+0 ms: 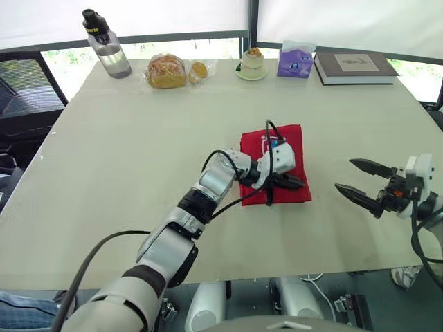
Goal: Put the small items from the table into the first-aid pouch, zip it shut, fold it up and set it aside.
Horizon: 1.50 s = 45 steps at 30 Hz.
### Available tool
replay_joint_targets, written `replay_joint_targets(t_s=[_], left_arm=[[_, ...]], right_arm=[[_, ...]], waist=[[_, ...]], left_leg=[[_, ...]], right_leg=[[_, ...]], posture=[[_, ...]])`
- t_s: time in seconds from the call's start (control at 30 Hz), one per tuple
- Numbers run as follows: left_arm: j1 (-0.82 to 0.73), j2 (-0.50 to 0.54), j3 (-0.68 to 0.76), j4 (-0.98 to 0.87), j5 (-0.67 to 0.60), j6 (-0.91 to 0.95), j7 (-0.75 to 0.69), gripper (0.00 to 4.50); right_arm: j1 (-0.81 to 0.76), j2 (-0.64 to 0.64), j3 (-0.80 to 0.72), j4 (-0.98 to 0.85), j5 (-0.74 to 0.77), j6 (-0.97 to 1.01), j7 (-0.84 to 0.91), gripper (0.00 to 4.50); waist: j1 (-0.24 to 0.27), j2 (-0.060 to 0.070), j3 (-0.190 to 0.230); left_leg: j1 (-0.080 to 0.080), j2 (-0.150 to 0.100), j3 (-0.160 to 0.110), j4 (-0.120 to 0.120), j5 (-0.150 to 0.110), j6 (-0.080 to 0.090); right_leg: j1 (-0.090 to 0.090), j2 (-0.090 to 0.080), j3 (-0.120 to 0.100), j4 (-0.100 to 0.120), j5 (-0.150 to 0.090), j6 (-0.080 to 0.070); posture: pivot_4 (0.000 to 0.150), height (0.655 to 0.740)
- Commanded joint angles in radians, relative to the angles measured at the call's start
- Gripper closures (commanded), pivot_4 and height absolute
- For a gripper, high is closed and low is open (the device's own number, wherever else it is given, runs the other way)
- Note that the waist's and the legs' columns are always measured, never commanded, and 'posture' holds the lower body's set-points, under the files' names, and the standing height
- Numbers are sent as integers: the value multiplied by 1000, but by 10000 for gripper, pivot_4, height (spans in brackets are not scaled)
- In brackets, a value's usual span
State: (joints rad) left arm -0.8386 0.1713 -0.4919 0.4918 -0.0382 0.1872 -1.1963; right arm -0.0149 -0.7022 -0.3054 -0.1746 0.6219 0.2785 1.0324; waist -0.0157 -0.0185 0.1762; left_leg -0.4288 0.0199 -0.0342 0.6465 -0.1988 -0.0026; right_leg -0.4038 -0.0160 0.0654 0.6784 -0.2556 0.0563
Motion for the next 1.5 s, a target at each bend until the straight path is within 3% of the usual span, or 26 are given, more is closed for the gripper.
replay_joint_targets(t_s=[0.03,0.23,0.43,0.6,0.73,0.87,1.13,1.27,1.5], left_arm=[[46,14,-67,-16,24,13,-90,44752],[9,-37,69,-73,-136,79,-142,44752],[-179,-103,309,40,-298,220,-41,44752],[-335,-104,286,427,-112,64,167,44752],[-416,-137,299,675,-9,-61,412,44752],[-452,-153,369,772,-11,-68,548,44752],[-428,-134,441,817,11,-69,679,44752],[-451,-107,524,800,-37,-119,661,44752],[-383,21,521,644,-40,-239,351,44752]], right_arm=[[13,-17,-47,-46,12,-3,-12,0],[25,-21,-55,-62,20,7,-22,0],[18,-22,-53,-57,19,10,-24,0],[9,-24,-47,-42,17,14,-14,0],[4,-23,-50,-31,13,7,-10,0],[23,-26,-63,-36,14,3,-4,0],[49,-18,-74,-30,12,-17,1,0],[47,-16,-69,-15,18,-22,10,0],[13,-44,-43,-12,13,23,6,0]], waist=[[0,0,0],[-1,0,0],[3,0,0],[2,0,0],[0,-1,1],[2,-1,1],[-2,0,1],[-4,0,1],[-3,0,1]], left_leg=[[0,0,0,0,0,0],[-1,0,-1,0,0,0],[-3,0,-2,3,0,0],[-2,-1,-2,2,0,0],[-2,-1,-2,2,0,0],[-2,-2,-2,2,0,0],[-2,-2,-2,2,0,0],[-2,-2,-2,1,0,0],[-2,-2,-2,1,0,0]], right_leg=[[0,0,0,0,0,0],[0,0,0,0,0,0],[0,1,-1,0,-2,3],[0,1,0,0,-2,4],[0,1,0,0,-2,4],[0,0,0,0,-2,5],[0,0,0,0,-2,5],[0,0,0,0,-2,5],[0,0,0,0,0,2]], posture=[[1500,7400],[1500,7400],[1500,7400],[1500,7400],[1500,7400],[1500,7400],[1500,7400],[1500,7400],[1500,7400]])
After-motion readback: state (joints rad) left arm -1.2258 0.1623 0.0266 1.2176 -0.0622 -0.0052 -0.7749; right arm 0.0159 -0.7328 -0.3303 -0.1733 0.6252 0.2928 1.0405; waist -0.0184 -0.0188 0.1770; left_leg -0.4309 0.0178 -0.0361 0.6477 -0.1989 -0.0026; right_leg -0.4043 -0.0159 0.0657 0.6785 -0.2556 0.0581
